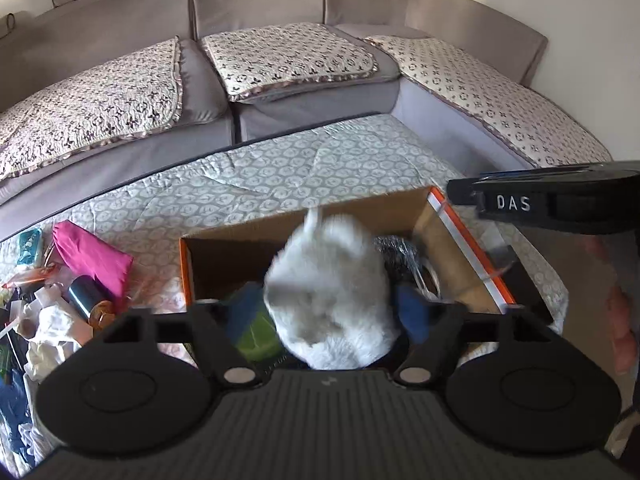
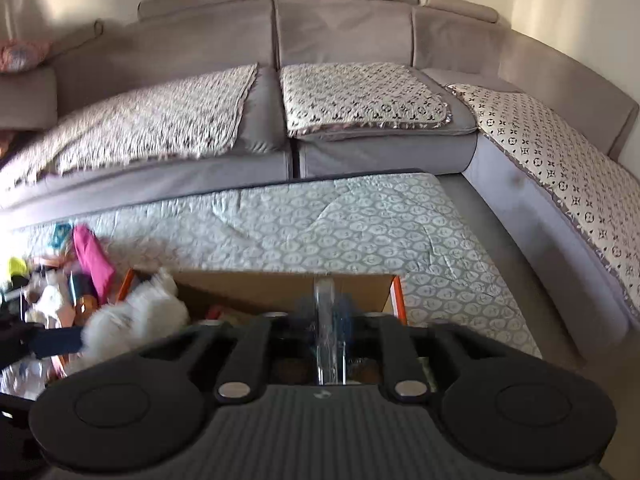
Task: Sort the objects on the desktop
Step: 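Carry the white towel and clear plastic box over the cardboard box, then release the towel and plastic box into the box by opening both tools, then move both tools back to the pile of items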
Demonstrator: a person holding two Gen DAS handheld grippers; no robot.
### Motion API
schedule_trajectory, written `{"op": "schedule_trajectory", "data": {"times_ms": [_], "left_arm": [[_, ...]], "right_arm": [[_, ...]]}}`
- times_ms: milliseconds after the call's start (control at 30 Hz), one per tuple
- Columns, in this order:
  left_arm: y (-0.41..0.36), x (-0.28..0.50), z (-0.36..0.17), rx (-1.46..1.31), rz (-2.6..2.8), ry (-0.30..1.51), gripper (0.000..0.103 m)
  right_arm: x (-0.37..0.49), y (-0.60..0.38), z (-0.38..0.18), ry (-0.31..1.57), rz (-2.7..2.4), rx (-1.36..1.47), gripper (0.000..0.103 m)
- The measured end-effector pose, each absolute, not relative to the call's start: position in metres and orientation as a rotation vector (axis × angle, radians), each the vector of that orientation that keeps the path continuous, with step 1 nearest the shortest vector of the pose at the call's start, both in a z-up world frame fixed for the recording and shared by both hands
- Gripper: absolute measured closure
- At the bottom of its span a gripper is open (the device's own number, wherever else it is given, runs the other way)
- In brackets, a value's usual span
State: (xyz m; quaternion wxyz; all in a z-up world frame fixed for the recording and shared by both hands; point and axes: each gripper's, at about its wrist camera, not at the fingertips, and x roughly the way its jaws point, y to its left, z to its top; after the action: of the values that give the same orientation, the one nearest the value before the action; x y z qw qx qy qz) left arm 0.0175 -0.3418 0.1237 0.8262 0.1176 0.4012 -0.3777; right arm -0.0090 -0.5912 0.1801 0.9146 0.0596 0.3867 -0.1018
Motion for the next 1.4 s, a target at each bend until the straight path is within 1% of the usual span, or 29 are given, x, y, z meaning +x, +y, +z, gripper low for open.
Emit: {"op": "schedule_trajectory", "data": {"times_ms": [33, 67, 100, 333, 467, 733, 933, 1200, 1400], "left_arm": [[-0.34, 0.016, 0.125, 0.24, -0.801, 0.845, 0.009], [-0.339, 0.013, 0.127, 0.232, -0.798, 0.842, 0.005], [-0.337, 0.013, 0.128, 0.228, -0.792, 0.84, 0.005], [-0.326, 0.008, 0.133, 0.238, -0.767, 0.839, 0.005], [-0.332, 0.018, 0.13, 0.241, -0.746, 0.839, 0.005], [-0.3, 0.023, 0.135, 0.224, -0.711, 0.823, 0.005], [-0.244, 0.034, 0.137, 0.195, -0.656, 0.811, 0.004], [-0.149, 0.056, 0.131, 0.14, -0.502, 0.82, 0.004], [-0.082, 0.074, 0.119, 0.098, -0.376, 0.84, 0.004]], "right_arm": [[-0.009, -0.593, 0.18, 0.786, -0.209, 0.128, 0.045], [-0.008, -0.593, 0.179, 0.785, -0.206, 0.13, 0.046], [-0.006, -0.596, 0.178, 0.79, -0.201, 0.137, 0.046], [-0.002, -0.595, 0.173, 0.809, -0.194, 0.139, 0.045], [-0.002, -0.588, 0.173, 0.823, -0.192, 0.132, 0.044], [-0.002, -0.556, 0.177, 0.837, -0.18, 0.095, 0.04], [0.001, -0.51, 0.179, 0.853, -0.127, 0.061, 0.032], [0.017, -0.416, 0.177, 0.866, 0.013, -0.003, 0.031], [0.032, -0.347, 0.153, 0.924, 0.125, -0.065, 0.031]]}}
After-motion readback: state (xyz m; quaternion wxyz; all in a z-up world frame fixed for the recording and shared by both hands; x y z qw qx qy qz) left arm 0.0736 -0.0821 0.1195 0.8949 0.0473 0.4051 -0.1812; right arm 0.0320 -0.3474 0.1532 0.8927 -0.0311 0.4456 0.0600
